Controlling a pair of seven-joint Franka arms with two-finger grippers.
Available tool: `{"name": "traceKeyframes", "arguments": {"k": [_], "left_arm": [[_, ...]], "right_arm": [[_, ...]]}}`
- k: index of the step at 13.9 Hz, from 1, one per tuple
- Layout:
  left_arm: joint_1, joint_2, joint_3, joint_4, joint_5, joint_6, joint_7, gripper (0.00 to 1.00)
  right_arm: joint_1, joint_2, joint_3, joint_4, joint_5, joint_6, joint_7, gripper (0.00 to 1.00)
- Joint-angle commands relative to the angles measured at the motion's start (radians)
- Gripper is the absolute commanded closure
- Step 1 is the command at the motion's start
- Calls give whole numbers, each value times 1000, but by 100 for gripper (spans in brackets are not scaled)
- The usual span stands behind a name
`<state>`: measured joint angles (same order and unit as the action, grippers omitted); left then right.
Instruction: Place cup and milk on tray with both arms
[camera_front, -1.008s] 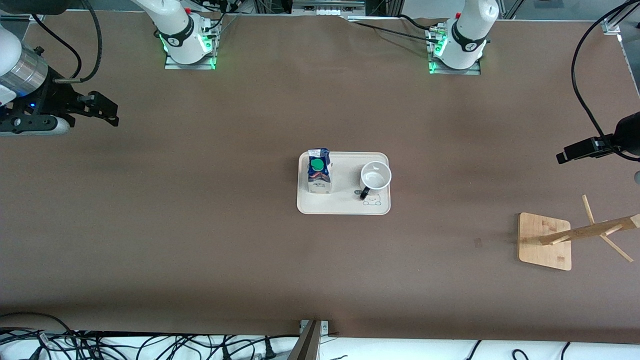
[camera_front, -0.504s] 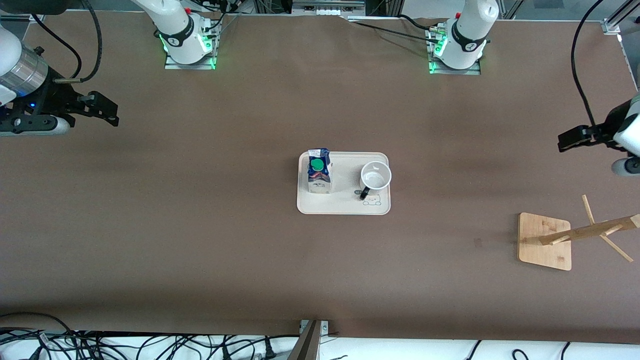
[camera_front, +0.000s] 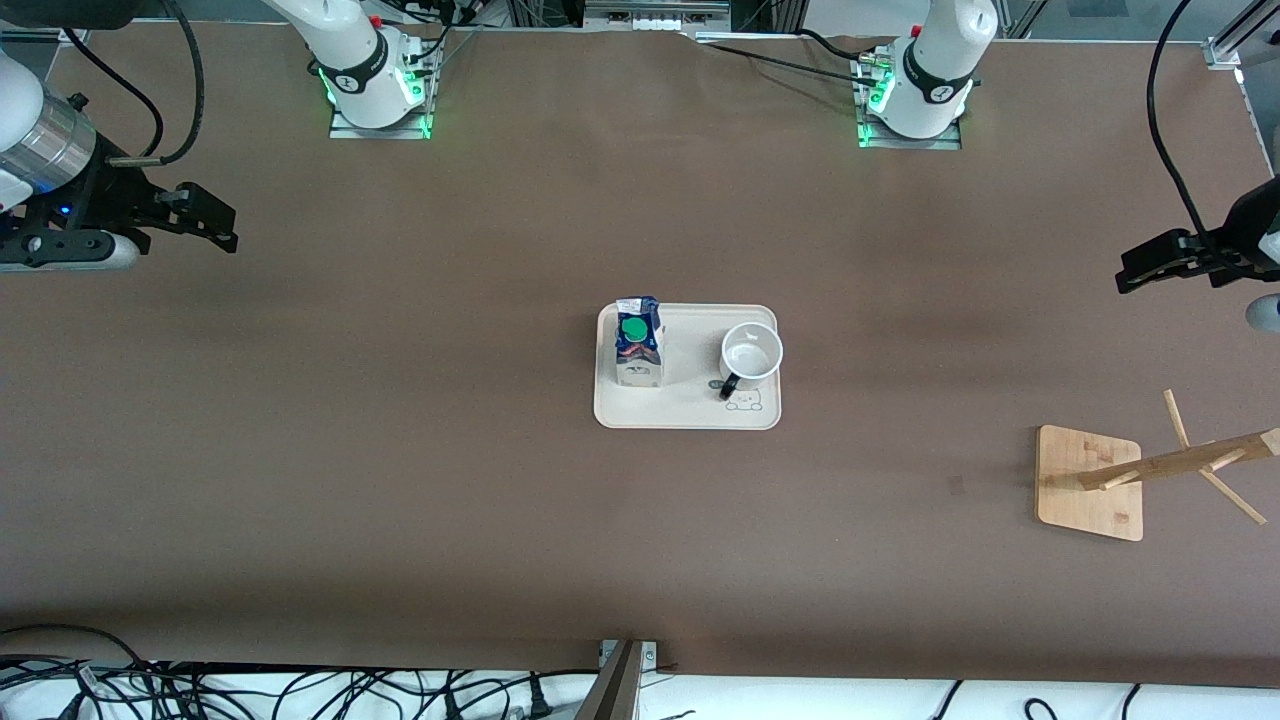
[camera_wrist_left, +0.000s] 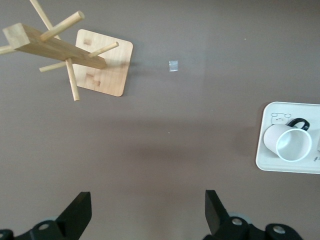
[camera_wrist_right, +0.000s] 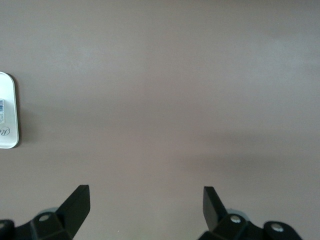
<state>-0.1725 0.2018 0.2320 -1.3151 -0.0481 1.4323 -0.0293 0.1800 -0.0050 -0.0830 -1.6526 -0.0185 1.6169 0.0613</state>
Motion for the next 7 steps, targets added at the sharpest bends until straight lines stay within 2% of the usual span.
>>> {"name": "traceKeyframes", "arguments": {"k": [1, 2, 4, 6, 7], "left_arm": [[16, 2, 9, 4, -29, -7, 35, 0], [42, -16, -9, -18, -27, -6, 35, 0], [144, -42, -100, -65, -26, 51, 84, 0], [166, -122, -118, -204, -13, 187, 219, 0], [166, -143, -119, -235, -15, 216, 235, 0]], "right_arm": [[-5, 8, 3, 20, -8, -11, -3, 0], [-5, 8, 3, 20, -8, -9, -3, 0], [-4, 8, 5, 20, -8, -9, -2, 0], [-4, 8, 5, 22, -6, -6, 0, 0], [-5, 10, 3, 22, 3, 3, 2, 0]]}}
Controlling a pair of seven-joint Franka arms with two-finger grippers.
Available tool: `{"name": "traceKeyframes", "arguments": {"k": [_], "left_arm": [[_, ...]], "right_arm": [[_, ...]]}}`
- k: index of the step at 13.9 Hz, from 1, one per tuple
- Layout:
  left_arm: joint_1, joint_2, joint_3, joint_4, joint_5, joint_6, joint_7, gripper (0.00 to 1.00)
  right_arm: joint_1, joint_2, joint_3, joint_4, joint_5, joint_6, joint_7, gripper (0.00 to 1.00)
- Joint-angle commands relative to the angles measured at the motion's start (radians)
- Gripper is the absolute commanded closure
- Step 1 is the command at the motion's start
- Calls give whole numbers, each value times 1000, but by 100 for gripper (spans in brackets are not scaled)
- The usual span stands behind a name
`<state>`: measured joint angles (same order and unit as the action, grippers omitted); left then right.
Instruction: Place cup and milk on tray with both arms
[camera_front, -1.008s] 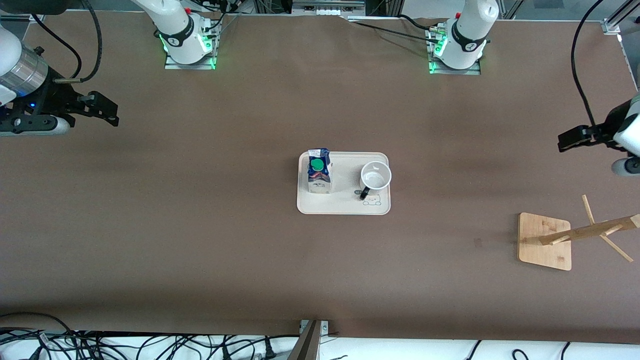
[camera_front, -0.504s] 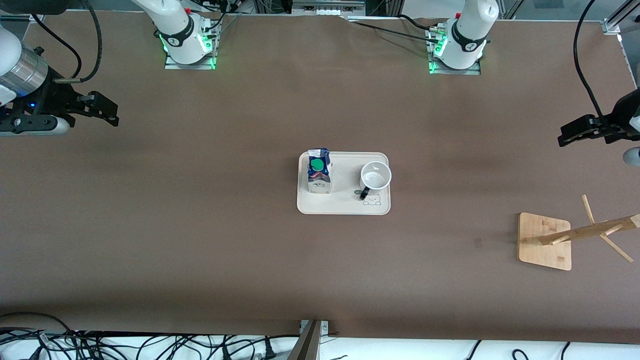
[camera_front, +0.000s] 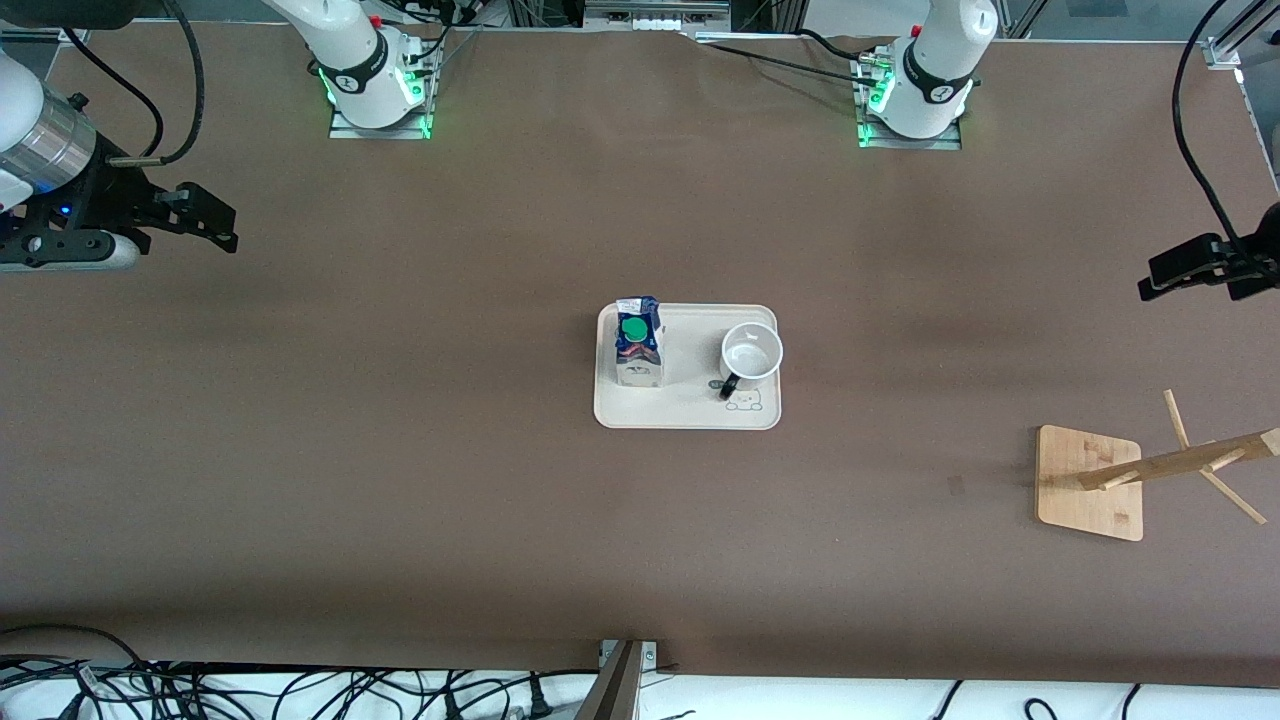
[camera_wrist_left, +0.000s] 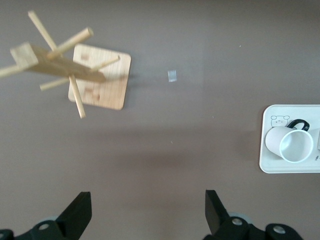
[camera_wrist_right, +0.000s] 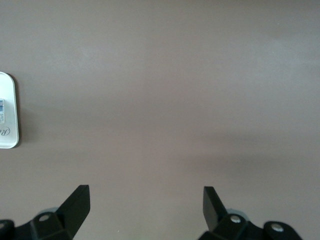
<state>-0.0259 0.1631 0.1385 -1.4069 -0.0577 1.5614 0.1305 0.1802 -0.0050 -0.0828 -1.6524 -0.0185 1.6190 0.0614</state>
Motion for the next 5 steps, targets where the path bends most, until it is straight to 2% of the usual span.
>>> {"name": "traceKeyframes", "arguments": {"k": [1, 3, 5], "left_arm": [[15, -105, -23, -142, -5, 88, 72, 0], [8, -112, -23, -141, 41, 77, 58, 0], [6, -141, -25, -138, 52, -1, 57, 0]], "right_arm": [[-7, 10, 3, 22, 11, 22, 0, 0], [-4, 26, 3, 31, 3, 44, -2, 0], [4, 33, 8, 34, 3, 42, -2, 0]]}}
